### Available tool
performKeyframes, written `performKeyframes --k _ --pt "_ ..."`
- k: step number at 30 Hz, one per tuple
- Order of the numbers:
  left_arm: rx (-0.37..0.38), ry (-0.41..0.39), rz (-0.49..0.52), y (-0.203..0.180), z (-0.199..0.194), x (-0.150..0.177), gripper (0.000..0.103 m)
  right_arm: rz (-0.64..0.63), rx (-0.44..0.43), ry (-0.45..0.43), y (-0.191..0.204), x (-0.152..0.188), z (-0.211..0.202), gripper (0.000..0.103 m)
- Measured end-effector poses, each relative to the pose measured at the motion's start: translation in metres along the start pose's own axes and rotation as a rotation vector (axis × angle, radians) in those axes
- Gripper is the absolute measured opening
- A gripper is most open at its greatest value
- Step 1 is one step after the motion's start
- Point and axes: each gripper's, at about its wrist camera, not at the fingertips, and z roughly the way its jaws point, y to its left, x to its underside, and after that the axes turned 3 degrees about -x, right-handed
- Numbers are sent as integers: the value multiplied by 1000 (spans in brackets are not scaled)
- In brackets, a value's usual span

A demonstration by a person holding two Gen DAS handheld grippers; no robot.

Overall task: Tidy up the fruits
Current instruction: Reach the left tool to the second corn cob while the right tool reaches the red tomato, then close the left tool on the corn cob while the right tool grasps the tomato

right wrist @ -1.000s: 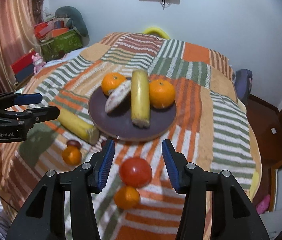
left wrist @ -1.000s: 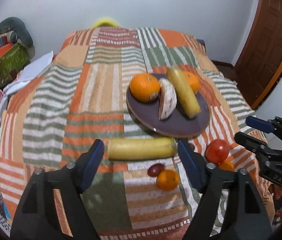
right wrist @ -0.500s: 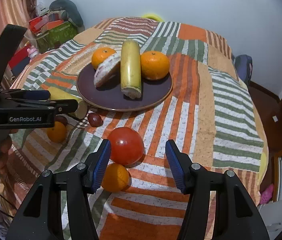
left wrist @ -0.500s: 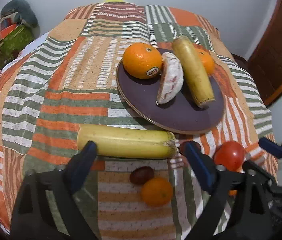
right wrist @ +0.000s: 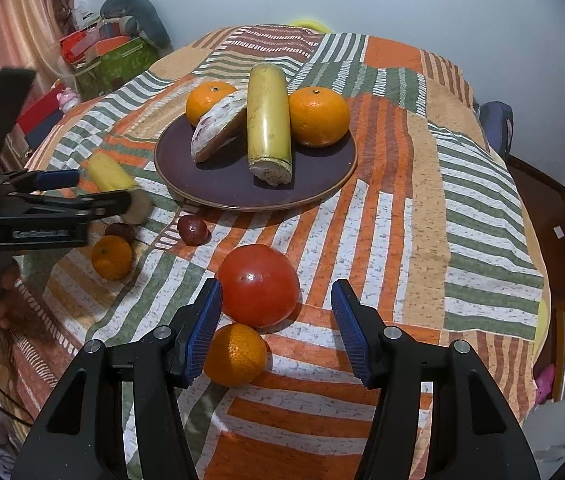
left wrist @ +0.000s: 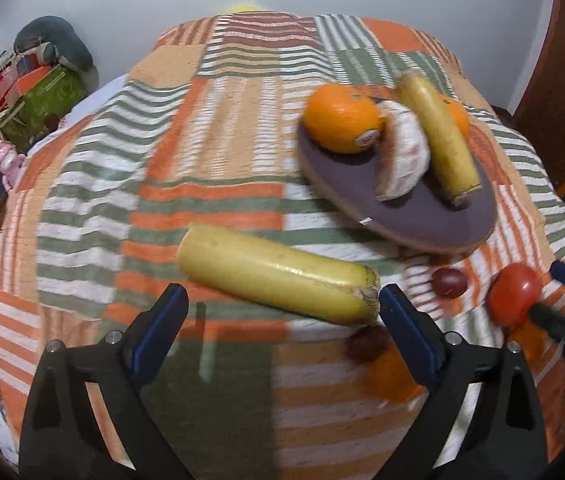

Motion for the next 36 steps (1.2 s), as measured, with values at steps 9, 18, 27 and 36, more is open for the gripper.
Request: performKeyframes --k 9,18,27,36 --pt "89 51 -52 50 -9 14 74 5 3 -7 0 -1 -2 53" --pt "142 22 -125 48 -7 -13 75 -2 -11 7 5 -1 6 53" --pt "74 76 -198 53 39 -23 63 -7 -30 45 9 -3 29 53" --pt "194 78 -55 39 17 -8 40 31 -44 27 3 -2 27 46"
